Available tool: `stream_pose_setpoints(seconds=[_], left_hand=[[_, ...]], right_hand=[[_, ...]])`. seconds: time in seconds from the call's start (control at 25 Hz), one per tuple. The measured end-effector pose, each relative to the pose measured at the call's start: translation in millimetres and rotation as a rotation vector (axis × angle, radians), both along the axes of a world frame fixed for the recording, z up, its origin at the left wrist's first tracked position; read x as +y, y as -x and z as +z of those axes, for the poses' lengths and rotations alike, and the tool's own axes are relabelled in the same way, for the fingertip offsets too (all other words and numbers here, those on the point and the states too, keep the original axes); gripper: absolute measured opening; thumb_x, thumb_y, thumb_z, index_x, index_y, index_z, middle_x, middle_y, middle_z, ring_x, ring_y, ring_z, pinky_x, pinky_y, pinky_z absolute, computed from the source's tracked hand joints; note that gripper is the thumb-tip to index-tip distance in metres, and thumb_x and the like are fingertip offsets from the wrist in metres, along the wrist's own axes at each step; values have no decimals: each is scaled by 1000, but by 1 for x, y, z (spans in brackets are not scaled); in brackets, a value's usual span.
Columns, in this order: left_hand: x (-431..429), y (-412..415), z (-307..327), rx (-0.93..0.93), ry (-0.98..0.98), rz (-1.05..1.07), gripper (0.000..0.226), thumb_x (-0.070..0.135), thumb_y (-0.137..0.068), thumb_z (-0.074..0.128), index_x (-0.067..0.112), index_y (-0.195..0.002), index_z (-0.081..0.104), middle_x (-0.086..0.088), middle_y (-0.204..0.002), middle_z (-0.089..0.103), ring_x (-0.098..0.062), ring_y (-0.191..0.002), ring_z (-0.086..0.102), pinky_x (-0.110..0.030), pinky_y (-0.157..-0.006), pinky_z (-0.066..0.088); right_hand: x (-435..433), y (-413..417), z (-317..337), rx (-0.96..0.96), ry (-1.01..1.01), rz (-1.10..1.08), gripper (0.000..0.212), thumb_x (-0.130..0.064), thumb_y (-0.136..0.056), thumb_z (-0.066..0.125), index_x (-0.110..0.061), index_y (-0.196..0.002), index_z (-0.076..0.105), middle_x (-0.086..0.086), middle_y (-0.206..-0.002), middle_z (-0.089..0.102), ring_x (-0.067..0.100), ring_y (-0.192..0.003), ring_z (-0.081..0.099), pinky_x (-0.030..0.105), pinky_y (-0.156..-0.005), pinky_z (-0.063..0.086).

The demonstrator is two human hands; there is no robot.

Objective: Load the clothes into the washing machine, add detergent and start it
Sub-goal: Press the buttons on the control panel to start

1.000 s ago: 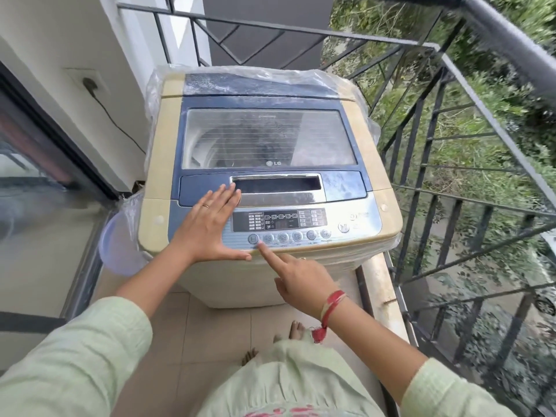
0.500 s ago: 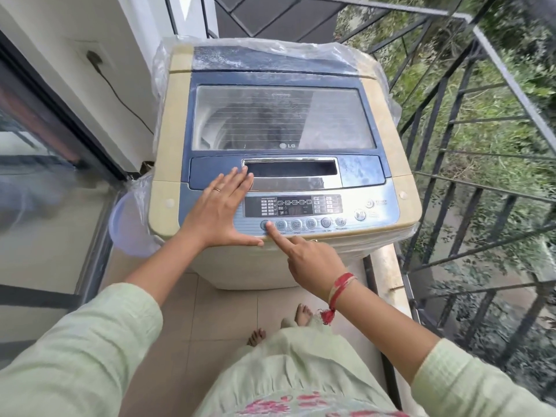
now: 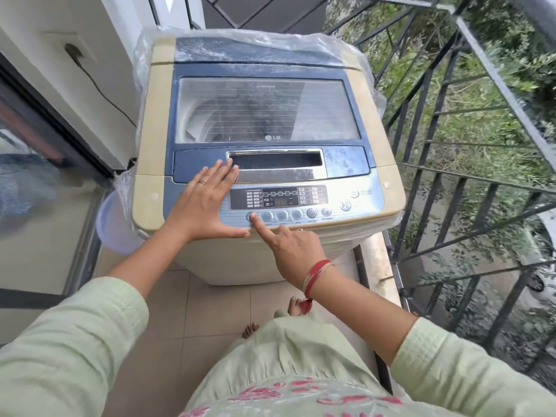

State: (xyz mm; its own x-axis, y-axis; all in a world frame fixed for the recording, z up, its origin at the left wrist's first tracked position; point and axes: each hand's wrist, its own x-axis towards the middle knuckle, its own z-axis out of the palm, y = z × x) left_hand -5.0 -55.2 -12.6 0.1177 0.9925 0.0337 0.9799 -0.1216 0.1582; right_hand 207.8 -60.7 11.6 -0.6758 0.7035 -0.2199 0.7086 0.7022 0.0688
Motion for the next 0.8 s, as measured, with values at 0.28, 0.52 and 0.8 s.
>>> stream_pose_setpoints(seconds=[0.28,0.52,0.8], left_hand=[[-3,0,-2,27,9,13,129,93,-52,41,15,-150,13,-3,-158,10,-16,-146,4,-34,-119,1],[-2,1,-2,26,17,13,129,96,-52,35,15,-150,12,-3,-158,12,-16,-146,5,-37,-119,3],[-2,3,2,16,6,6,128,94,-53,39,15,-150,13,-3,-158,12,-16,-146,5,-38,-119,5]], right_hand=[[-3,-52,-14,162,79,-201,88,-27,-91,49,-30,-146,-19,1,-116,49,24,-78,61,31,-51,35],[2,-57,-13,136,101,-214,82,-28,-93,46,-29,-148,-15,1,-109,55,25,-79,62,30,-51,34],[1,-55,-7,75,86,-295,85,-21,-92,47,-35,-146,-17,1,-80,50,21,-58,48,26,-44,31]])
